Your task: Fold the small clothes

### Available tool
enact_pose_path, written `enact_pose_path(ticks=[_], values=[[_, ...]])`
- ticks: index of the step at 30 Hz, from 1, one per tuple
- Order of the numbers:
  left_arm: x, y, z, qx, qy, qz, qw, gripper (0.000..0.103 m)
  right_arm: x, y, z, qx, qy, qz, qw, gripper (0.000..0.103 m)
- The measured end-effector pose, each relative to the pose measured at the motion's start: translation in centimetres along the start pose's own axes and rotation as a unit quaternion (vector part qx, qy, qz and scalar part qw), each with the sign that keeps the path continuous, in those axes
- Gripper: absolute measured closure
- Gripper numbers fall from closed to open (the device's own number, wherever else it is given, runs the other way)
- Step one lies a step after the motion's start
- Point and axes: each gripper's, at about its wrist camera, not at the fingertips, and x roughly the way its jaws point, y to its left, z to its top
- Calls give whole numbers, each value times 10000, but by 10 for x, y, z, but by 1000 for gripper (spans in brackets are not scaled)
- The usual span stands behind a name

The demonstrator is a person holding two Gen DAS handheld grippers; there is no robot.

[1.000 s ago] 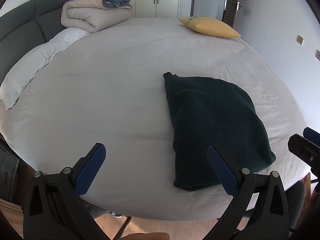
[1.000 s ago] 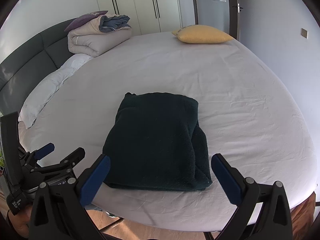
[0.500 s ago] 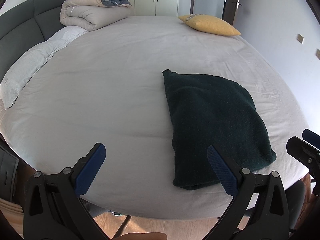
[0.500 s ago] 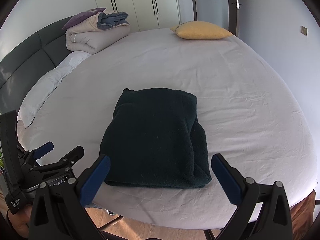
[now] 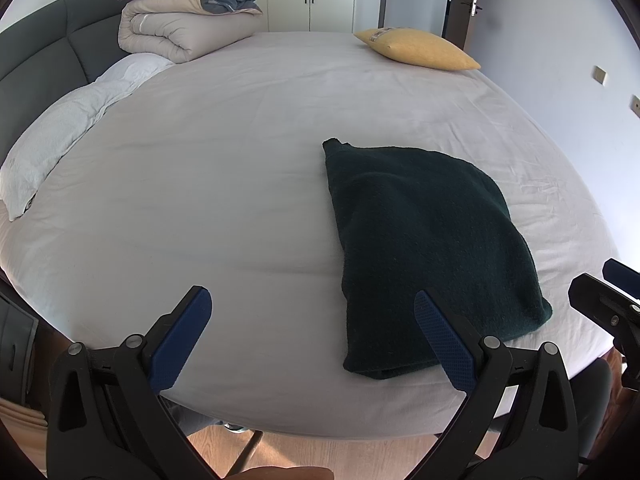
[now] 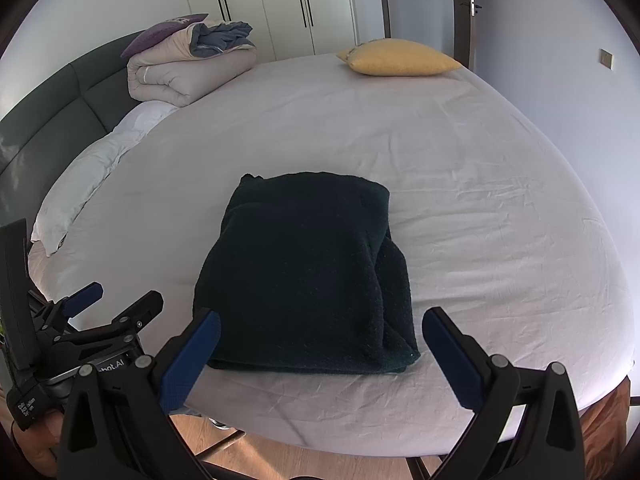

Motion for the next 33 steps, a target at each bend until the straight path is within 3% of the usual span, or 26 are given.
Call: enact_pose_path(ticks=[33], values=[[0,1,1,40,-7,-7,10000,0,2,-5,-2,43,47,10,10000,0]])
